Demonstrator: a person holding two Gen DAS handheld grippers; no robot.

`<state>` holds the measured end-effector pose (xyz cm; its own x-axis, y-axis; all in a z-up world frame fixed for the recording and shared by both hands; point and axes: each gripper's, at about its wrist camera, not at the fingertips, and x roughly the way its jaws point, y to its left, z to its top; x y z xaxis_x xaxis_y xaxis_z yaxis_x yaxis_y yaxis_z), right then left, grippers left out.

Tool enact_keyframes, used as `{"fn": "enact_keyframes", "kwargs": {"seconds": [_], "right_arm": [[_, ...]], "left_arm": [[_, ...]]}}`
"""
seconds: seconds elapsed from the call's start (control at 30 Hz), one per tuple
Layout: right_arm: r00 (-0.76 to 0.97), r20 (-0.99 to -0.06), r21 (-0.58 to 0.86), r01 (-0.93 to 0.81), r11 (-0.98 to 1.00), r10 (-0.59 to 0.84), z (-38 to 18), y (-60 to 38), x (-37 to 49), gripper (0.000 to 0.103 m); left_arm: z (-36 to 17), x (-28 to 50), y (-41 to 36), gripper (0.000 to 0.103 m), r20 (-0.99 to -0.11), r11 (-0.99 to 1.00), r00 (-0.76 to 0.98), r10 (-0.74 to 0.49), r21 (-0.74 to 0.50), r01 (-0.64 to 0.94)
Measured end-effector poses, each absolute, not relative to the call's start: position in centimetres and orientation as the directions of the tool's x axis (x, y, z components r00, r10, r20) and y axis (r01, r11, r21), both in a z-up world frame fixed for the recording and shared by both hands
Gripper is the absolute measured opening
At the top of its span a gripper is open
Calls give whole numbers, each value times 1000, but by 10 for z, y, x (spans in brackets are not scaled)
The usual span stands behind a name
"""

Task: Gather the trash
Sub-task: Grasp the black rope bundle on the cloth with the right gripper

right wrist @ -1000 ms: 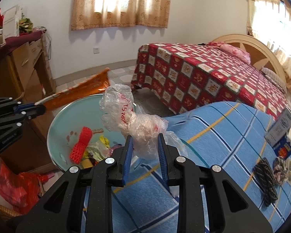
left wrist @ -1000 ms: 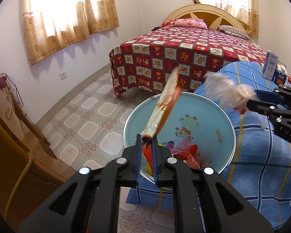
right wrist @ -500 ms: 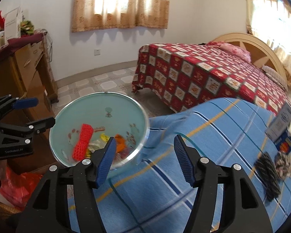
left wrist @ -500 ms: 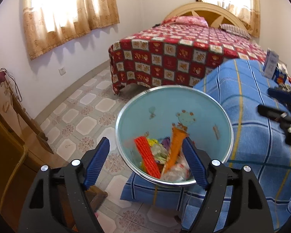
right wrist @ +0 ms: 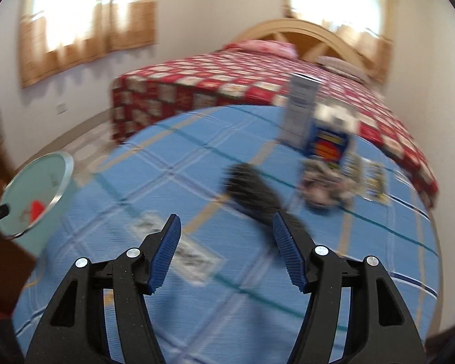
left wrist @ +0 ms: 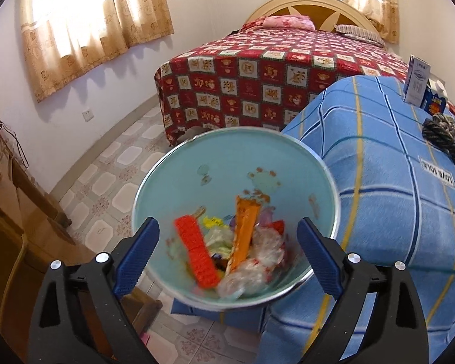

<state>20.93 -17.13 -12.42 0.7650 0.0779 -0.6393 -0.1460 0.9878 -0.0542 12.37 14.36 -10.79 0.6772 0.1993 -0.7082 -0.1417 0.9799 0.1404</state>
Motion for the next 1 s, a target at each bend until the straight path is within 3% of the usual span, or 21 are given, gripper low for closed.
{"fn": "enact_keyframes", "kwargs": {"seconds": [0.5,0.53,0.6,0.77,1.0], "right_arm": [[680,-731,-55,-135,989,53,-151,-209,255,62],[664,-745,-43,-146,988,66,-154,-208,257,60],[649,-756,-28,-167,986,88,-155,-207,256,29],[670,-732,6,-173,985,122,-151,-211,244,20],[733,-674,53,-82,995,96,-134,-248,220,19]], "left_arm": [[-112,160,133,95,-712,975,667,219,132,-179],[-112,161,133,95,-712,975,668,218,130,-179],[-111,162,131,95,-711,976,669,215,129,-176],[-105,169,116,95,-706,981,681,194,127,-148],[-93,189,66,95,-697,991,706,124,115,-61]]}}
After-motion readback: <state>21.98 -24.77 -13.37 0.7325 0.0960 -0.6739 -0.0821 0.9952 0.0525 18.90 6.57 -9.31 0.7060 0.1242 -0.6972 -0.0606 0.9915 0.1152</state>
